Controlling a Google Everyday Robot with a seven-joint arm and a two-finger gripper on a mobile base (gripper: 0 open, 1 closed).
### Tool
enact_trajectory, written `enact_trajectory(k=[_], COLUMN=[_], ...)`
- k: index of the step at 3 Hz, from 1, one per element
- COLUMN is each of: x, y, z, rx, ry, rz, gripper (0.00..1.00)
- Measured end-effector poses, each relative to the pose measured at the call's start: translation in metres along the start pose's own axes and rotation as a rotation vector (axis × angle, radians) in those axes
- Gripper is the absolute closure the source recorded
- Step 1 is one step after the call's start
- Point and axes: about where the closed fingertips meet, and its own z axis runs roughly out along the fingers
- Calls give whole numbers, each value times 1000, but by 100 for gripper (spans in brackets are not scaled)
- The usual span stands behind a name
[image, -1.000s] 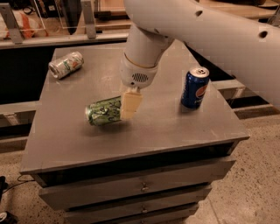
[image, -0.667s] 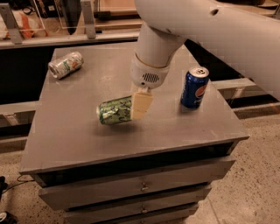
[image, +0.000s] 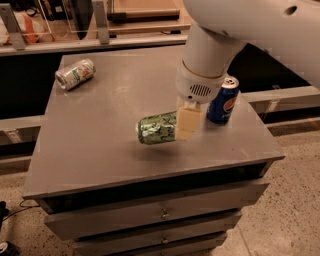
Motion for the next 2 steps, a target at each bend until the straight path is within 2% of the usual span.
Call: enact_trajectory(k=[2], x=[84], y=[43], z=[-25], rx=[-11], ry=[137], rz=[211], gripper=[100])
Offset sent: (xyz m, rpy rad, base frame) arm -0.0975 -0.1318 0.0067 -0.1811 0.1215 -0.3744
